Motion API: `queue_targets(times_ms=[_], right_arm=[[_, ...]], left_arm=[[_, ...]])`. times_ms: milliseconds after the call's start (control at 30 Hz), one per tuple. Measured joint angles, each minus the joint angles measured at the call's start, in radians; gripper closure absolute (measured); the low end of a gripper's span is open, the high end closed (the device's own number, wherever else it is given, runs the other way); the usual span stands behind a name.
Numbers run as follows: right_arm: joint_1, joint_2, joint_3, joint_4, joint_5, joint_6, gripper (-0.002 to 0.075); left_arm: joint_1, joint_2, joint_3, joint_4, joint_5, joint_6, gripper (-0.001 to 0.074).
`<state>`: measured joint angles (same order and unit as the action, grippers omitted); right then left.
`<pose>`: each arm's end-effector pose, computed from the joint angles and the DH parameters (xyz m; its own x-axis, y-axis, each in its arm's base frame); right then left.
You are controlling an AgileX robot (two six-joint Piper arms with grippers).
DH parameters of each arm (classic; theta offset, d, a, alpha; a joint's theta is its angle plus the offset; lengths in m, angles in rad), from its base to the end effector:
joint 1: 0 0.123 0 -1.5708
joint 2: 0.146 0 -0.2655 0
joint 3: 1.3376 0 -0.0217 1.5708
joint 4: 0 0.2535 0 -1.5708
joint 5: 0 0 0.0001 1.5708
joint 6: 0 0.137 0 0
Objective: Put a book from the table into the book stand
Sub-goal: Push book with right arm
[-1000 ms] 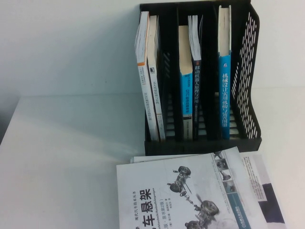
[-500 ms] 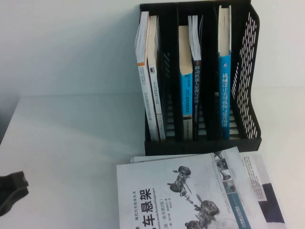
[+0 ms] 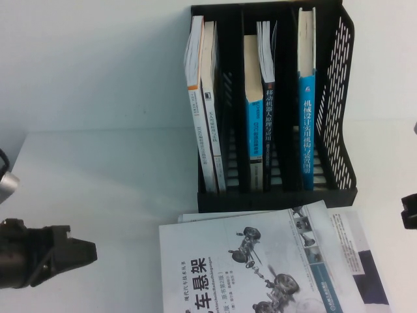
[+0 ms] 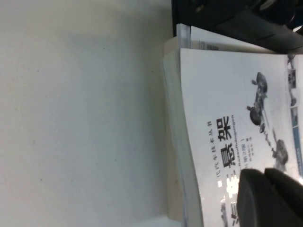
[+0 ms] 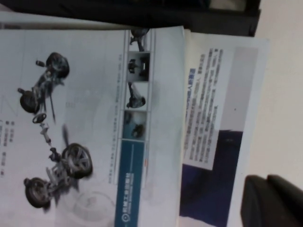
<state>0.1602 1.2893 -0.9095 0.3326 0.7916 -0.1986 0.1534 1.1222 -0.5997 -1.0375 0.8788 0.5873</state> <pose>0.2700 0.0759 0.2177 -0.8692 -0.1015 -0.4840 -0.2339 0.9467 0.2215 0.2278 -0.0568 0.2037 -0.8589 -0.3106 -0.4072 0.0473 0.7436 -0.6669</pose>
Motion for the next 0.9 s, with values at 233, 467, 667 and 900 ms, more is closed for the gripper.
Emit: queue_targets(times_ms=[233,467,667,900], right_arm=[[-0.083,0.130,-0.001,0.174,0.014,-0.109,0.0729],[-0.083,0.305,-0.004,0.269,0.003,-0.171,0.0729],[-0.078,0.427,-0.007,0.434,0.006,-0.287,0.0729],[-0.038,0.496,-0.021,0.500,0.008,-0.317,0.0729]], left_arm=[[0.089,0.188,-0.006,-0.121,0.103,0.077,0.0738],[0.090,0.329,-0.007,-0.161,0.168,0.080,0.0738],[0.090,0.367,-0.008,-0.176,0.175,0.087,0.0738],[0.090,0.370,-0.008,-0.153,0.144,0.090,0.0738]])
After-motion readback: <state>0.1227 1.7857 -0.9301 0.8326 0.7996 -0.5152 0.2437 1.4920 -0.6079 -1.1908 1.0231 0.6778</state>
